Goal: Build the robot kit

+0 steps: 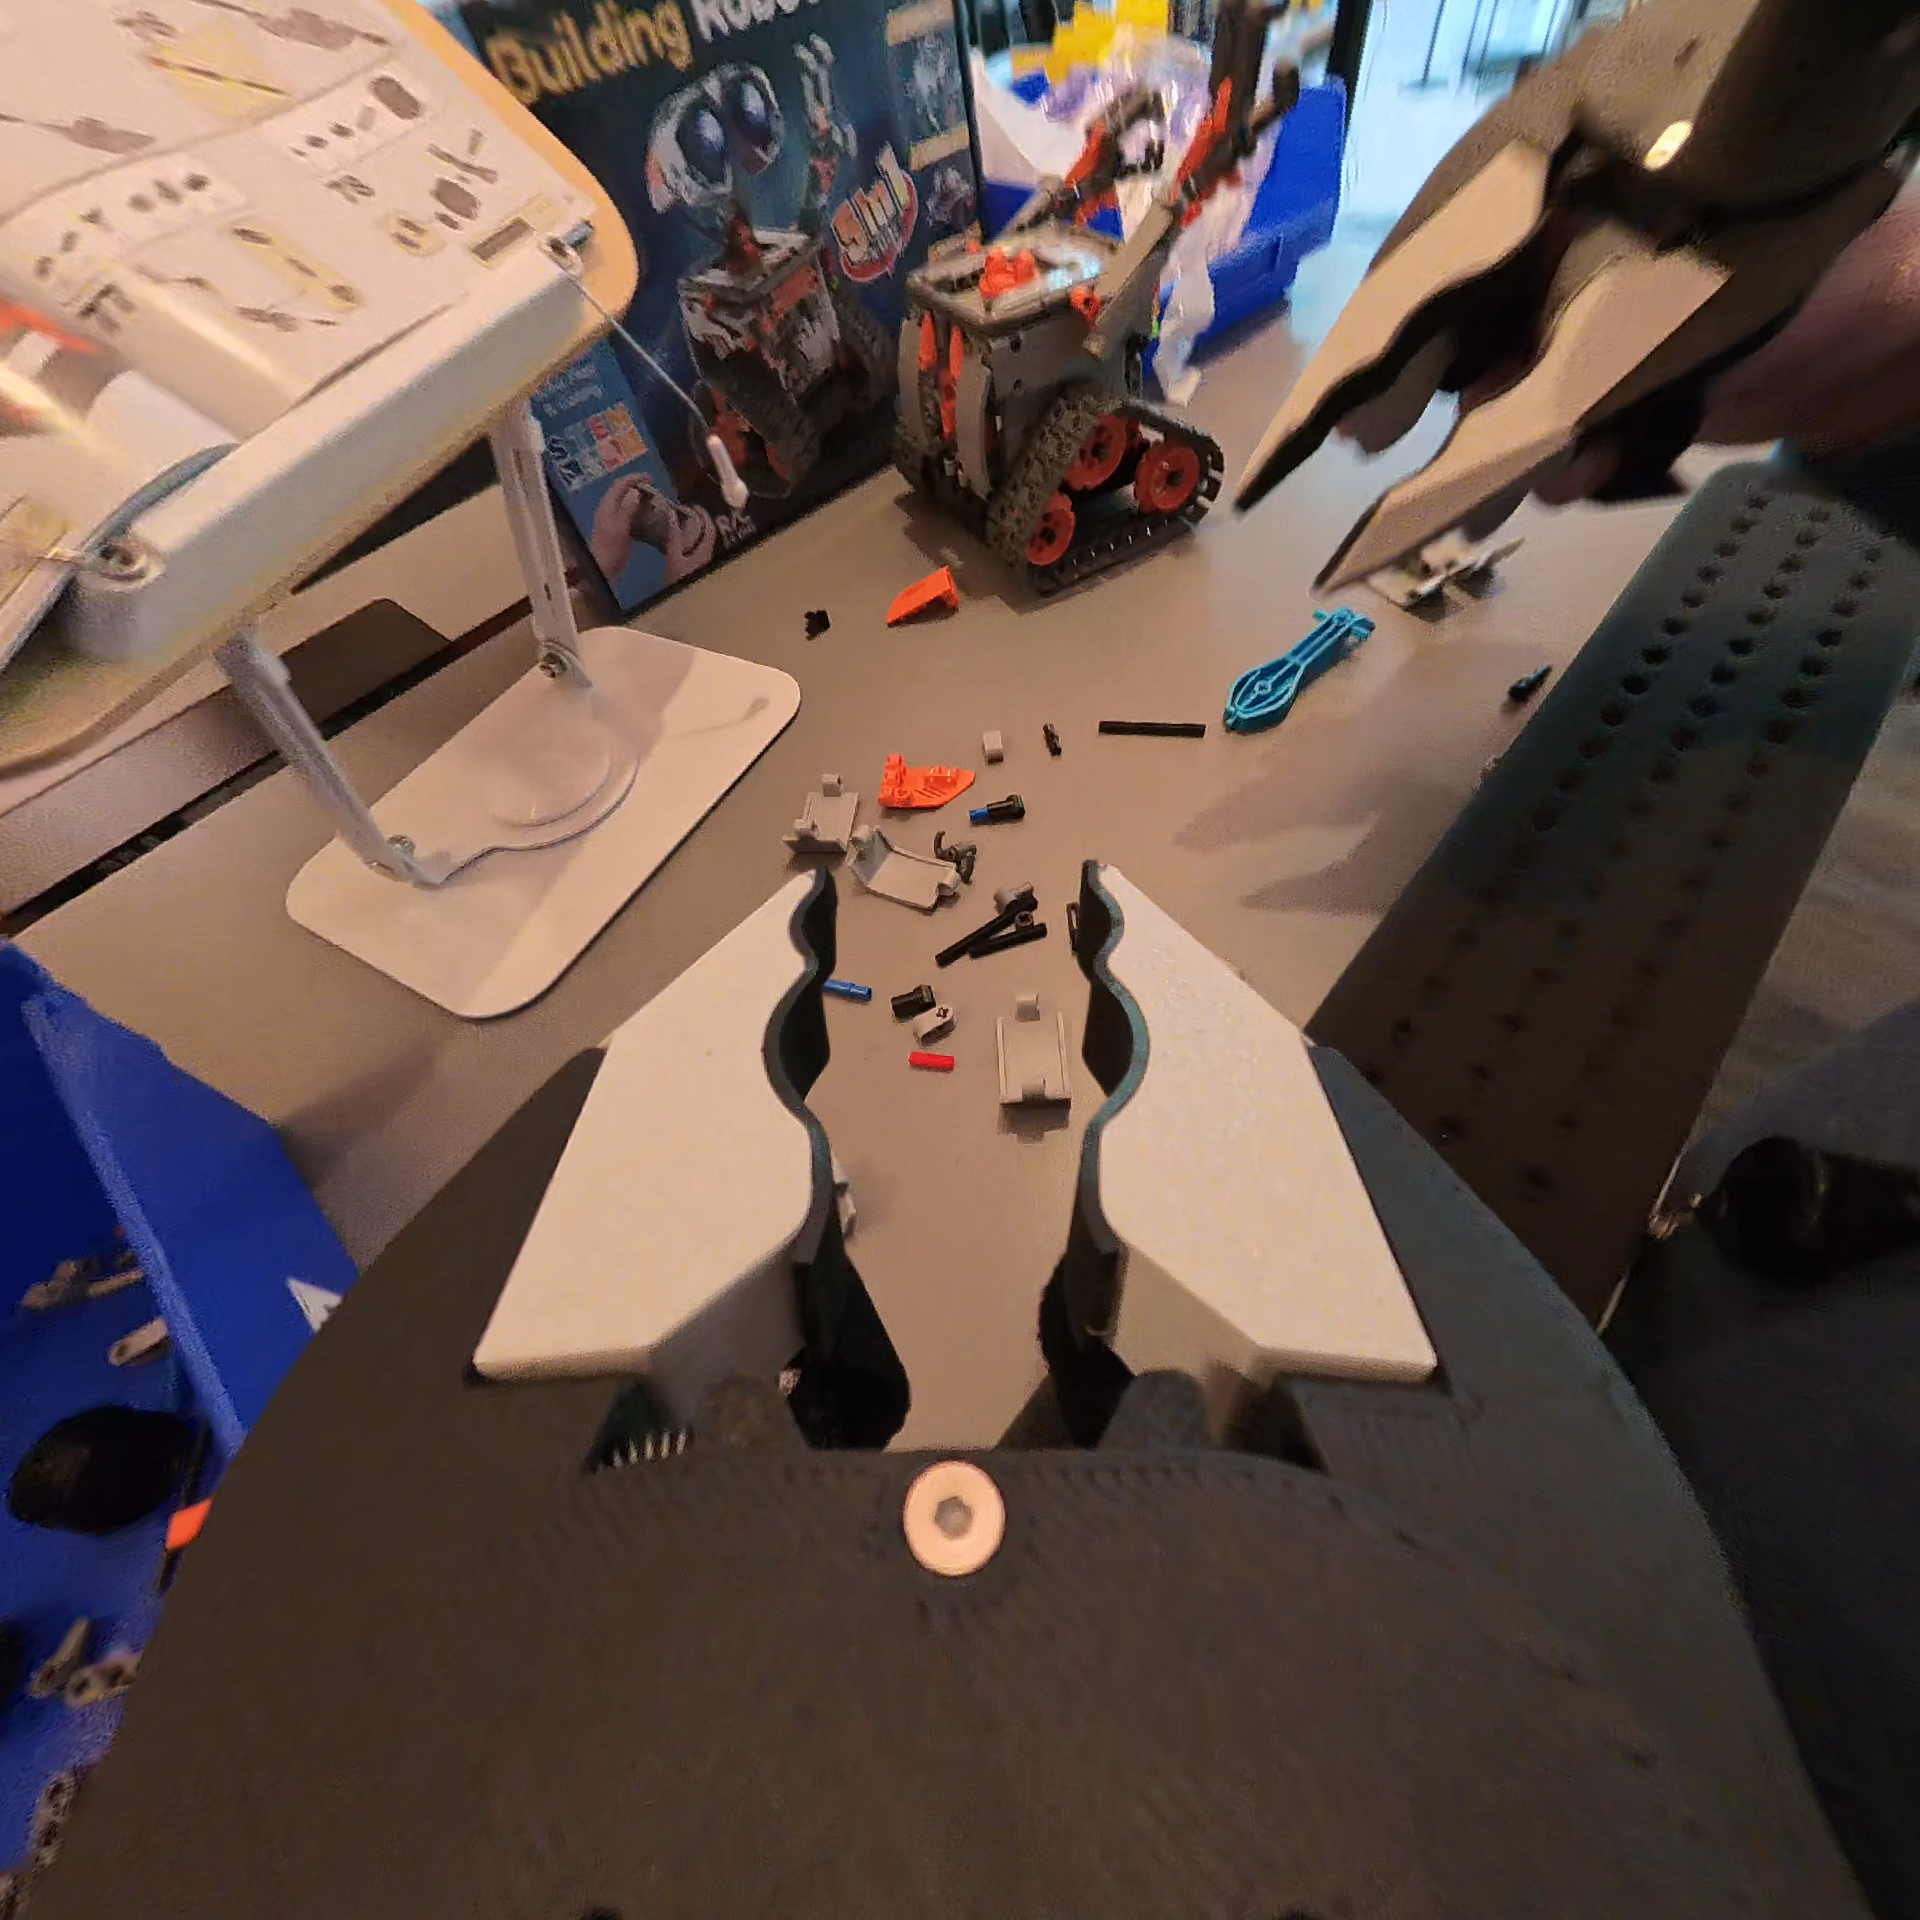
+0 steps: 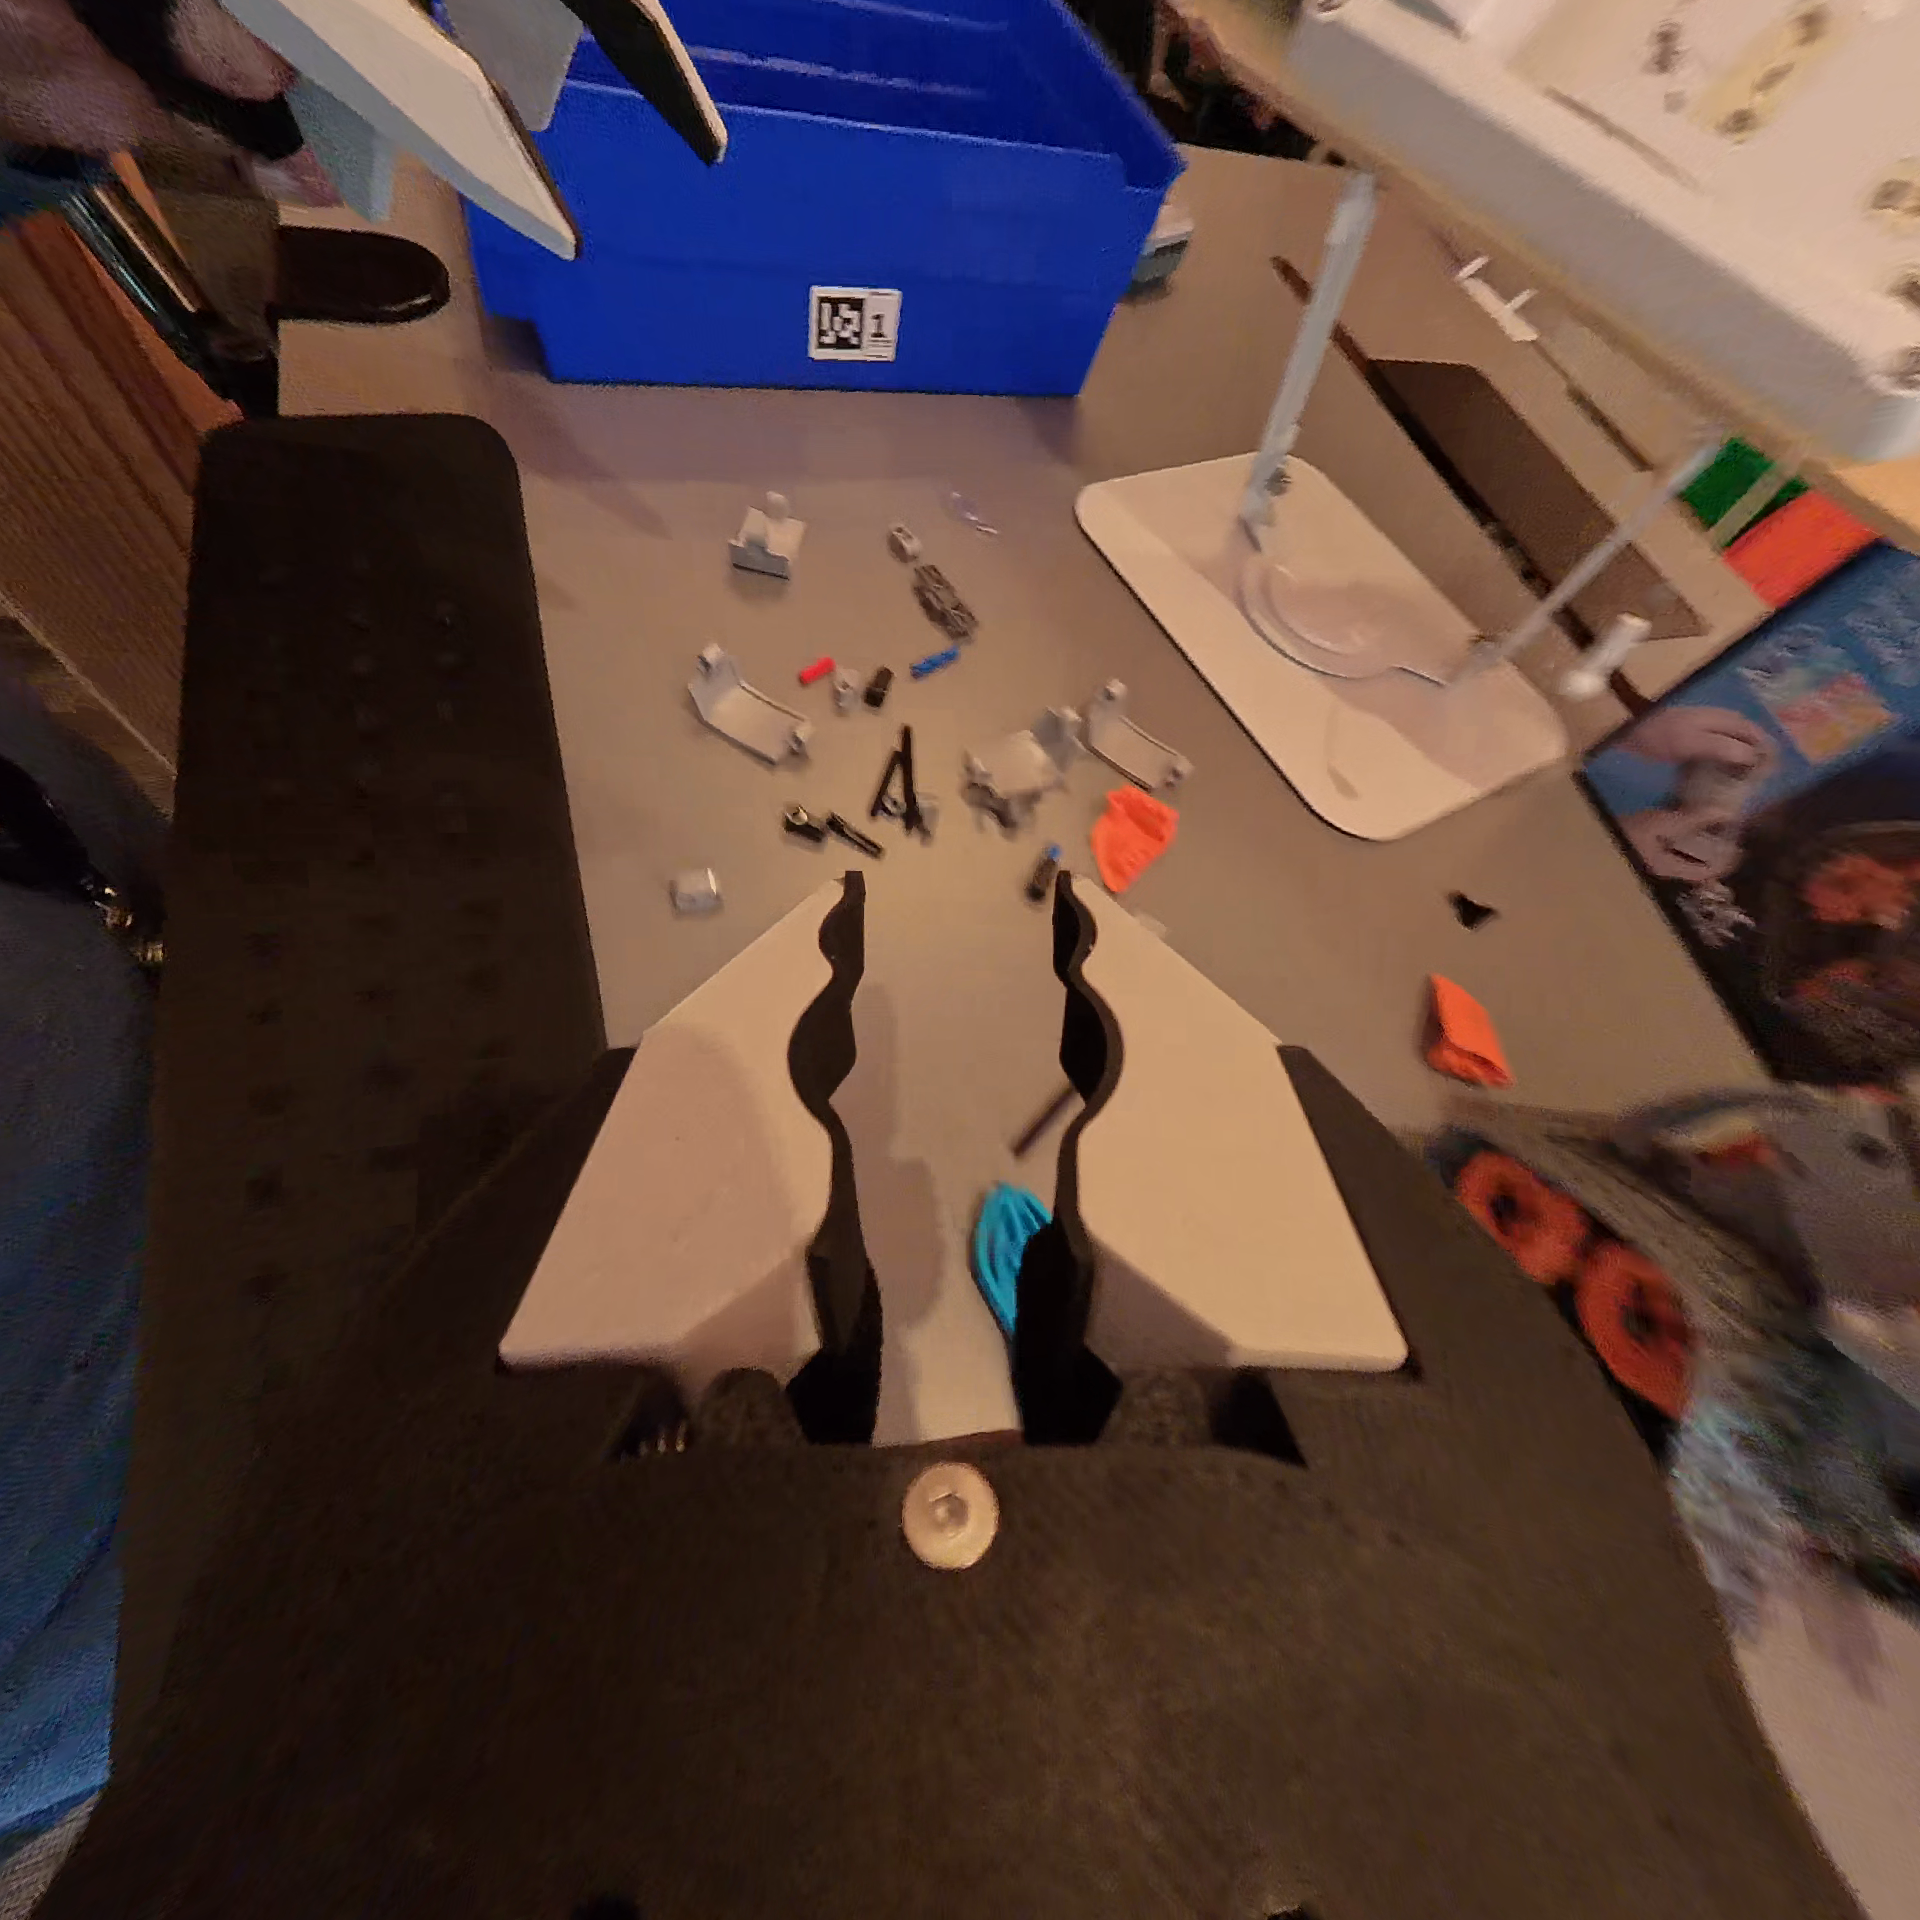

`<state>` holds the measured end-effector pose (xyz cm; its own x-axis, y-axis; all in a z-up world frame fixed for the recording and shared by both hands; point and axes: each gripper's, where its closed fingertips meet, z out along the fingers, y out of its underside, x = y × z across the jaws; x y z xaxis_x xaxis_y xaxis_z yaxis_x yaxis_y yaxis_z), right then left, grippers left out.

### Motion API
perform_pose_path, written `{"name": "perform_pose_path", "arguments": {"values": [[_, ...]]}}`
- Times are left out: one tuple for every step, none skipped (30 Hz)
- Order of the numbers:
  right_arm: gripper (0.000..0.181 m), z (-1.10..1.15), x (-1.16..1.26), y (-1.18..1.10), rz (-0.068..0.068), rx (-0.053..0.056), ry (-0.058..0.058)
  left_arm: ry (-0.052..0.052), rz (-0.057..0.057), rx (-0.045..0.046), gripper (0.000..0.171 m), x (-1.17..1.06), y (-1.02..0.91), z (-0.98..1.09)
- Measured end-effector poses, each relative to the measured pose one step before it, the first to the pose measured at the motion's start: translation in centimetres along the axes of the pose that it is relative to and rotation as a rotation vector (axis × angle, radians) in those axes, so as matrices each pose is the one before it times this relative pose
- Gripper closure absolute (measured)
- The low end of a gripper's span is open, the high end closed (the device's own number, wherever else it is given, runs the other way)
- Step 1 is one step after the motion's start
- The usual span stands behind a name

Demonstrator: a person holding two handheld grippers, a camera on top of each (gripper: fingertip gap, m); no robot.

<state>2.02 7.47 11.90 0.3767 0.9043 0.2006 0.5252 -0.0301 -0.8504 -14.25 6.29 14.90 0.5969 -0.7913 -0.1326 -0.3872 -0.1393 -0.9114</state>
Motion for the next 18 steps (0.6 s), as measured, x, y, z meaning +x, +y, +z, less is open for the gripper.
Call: {"name": "perform_pose_path", "arguments": {"values": [[0.146, 1.556, -0.69, -0.532, 0.0143, -0.0029, -0.0184, -0.0003, -0.0153, 0.03608, 0.127, -0.05, 0.315, -0.684], [0.146, 1.453, -0.543, -0.679, 0.0133, 0.0049, -0.0127, -0.0042, -0.0122, 0.01464, 0.127, -0.153, 0.53, -0.574], [0.146, 1.393, -0.488, -0.646, 0.0124, 0.0027, -0.013, -0.0142, -0.0038, 0.00659, 0.126, -0.322, 0.577, -0.533], [0.146, 1.376, -0.554, -0.5, 0.0121, -0.0086, -0.0214, -0.0135, -0.002, 0.01839, 0.125, -0.325, 0.393, -0.541], [0.145, 1.3, -0.429, -0.458, 0.0027, -0.0126, -0.014, -0.0011, -0.0068, 0.01809, 0.125, -0.201, 0.34, -0.52], [0.144, 1.186, -0.281, -0.474, -0.0044, -0.0123, -0.006, 0.0045, -0.0021, 0.00467, 0.124, -0.198, 0.437, -0.495], [0.145, 1.129, -0.297, -0.44, 0.0014, -0.014, -0.013, -0.004, 0.0046, 0.00025, 0.122, -0.363, 0.437, -0.51], [0.144, 1.095, -0.247, -0.326, 0.0096, -0.021, -0.0151, -0.0039, 0.0026, 0.0085, 0.121, -0.354, 0.288, -0.574], [0.142, 0.986, -0.107, -0.326, 0.0033, -0.02, -0.0044, 0.0111, -0.0044, 0.01949, 0.121, -0.048, 0.061, -0.613], [0.142, 0.903, -0.111, -0.388, -0.0062, -0.0113, -0.0014, 0.017, -0.0081, 0.02695, 0.121, 0.131, -0.088, -0.611], [0.142, 0.836, -0.193, -0.353, -0.0018, -0.0114, -0.0072, 0.0091, -0.0088, 0.02225, 0.121, 0.094, -0.05, -0.528], [0.141, 0.789, -0.226, -0.359, 0.0053, -0.0106, -0.01, 0.009, -0.0059, 0.01658, 0.121, 0.137, 0.012, -0.449], [0.141, 0.745, -0.152, -0.326, 0.0053, -0.0092, -0.0045, 0.0118, -0.0061, 0.00947, 0.121, 0.162, 0.101, -0.396], [0.141, 0.7, -0.103, -0.235, 0.0005, -0.0086, 0.0005, 0.0045, -0.0198, 0.00246, 0.121, -0.064, 0.185, -0.379], [0.14, 0.662, -0.165, -0.112, 0.0034, -0.0115, -0.0036, 0.0251, -0.0352, 0.01542, 0.12, 0.107, -0.027, -0.427], [0.139, 0.617, -0.281, -0.108, 0.0093, -0.0088, -0.0124, 0.0325, -0.0325, 0.02415, 0.12, 0.203, -0.202, -0.522], [0.139, 0.512, -0.167, -0.224, 0.007, 0.0009, -0.0035, 0.0155, -0.0175, 0.01949, 0.121, 0.005, -0.173, -0.578], [0.139, 0.39, -0.106, -0.353, 0.0034, 0.0094, 0.003, -0.0045, -0.0088, 0.01871, 0.121, -0.261, -0.15, -0.628]]}}
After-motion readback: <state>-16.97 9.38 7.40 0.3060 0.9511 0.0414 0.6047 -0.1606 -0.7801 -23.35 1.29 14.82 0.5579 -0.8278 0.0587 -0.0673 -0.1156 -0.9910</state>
